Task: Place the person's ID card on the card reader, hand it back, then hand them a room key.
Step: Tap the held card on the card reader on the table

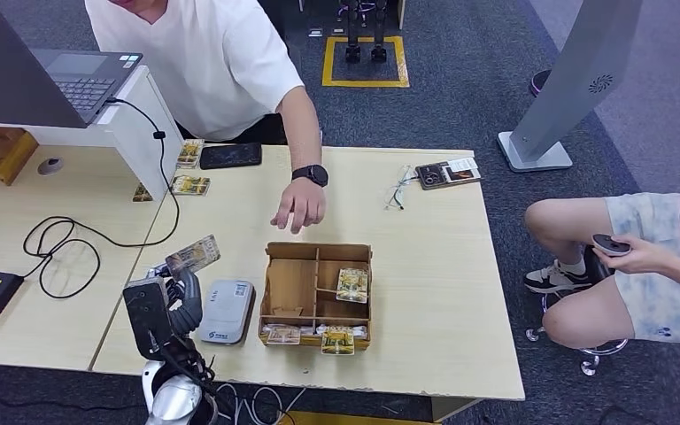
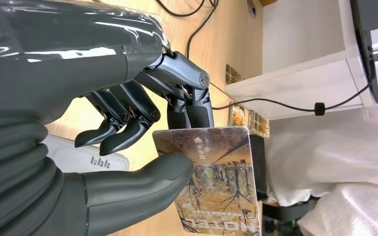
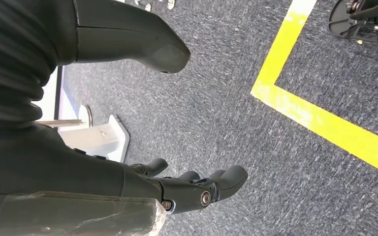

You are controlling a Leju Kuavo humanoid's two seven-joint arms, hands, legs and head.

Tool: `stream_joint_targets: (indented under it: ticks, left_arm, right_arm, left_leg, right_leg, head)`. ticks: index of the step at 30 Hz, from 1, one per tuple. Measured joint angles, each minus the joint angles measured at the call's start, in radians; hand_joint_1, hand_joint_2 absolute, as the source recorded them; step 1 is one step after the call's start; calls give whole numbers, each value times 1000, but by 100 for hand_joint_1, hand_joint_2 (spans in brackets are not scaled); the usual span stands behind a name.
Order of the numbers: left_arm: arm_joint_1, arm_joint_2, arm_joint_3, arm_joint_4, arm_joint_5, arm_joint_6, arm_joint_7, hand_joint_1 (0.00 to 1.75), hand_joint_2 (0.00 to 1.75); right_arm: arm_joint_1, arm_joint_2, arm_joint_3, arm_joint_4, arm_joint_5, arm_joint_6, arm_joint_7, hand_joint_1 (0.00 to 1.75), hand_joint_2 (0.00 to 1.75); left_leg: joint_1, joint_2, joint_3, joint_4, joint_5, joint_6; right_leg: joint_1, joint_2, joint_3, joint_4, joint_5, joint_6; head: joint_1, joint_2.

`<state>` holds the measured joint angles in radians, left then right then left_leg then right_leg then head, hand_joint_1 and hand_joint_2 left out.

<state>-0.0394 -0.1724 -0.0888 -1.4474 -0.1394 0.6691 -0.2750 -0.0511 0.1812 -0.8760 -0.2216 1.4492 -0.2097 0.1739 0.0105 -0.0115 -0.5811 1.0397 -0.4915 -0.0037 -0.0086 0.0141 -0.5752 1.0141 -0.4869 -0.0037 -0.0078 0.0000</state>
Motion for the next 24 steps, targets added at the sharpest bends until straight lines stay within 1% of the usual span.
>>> stream_joint_targets:
  ticks: [4, 10, 14, 19, 22, 24]
  left_arm:
    - [-5, 11, -12, 46, -54, -2, 39, 175, 175]
    - [-20, 27, -21, 146, -84, -6, 75, 175, 175]
    - [-32, 32, -17, 204, -155, 0, 68, 175, 175]
    - [-45, 27, 11, 246, -222, 1, 53, 175, 175]
    - [-48, 15, 37, 257, -265, 1, 49, 175, 175]
    - [-51, 9, 49, 265, -249, 1, 48, 175, 175]
  right_arm:
    - [0, 0, -2, 0, 0, 1, -4, 0, 175]
    - [0, 0, -3, 0, 1, 1, -11, 0, 175]
    - [0, -1, -3, 0, 8, 3, -14, 0, 175]
    - [0, -1, -3, 0, 15, 3, -14, 0, 175]
    - [-1, -1, -3, 0, 13, 3, -14, 0, 175]
    - [0, -1, -3, 0, 12, 3, -14, 0, 175]
  left_leg:
    - [0, 0, 0, 0, 0, 0]
    - [0, 0, 0, 0, 0, 0]
    - [0, 0, 0, 0, 0, 0]
    - [0, 0, 0, 0, 0, 0]
    - [0, 0, 0, 0, 0, 0]
    - [0, 0, 0, 0, 0, 0]
  right_leg:
    - [0, 0, 0, 0, 0, 0]
    - [0, 0, 0, 0, 0, 0]
    - [0, 0, 0, 0, 0, 0]
    - [0, 0, 0, 0, 0, 0]
    - [0, 0, 0, 0, 0, 0]
    - [0, 0, 0, 0, 0, 0]
  head:
    - [0, 0]
    - [0, 0]
    - [0, 0]
    - [0, 0]
    - [0, 0]
    - [0, 0]
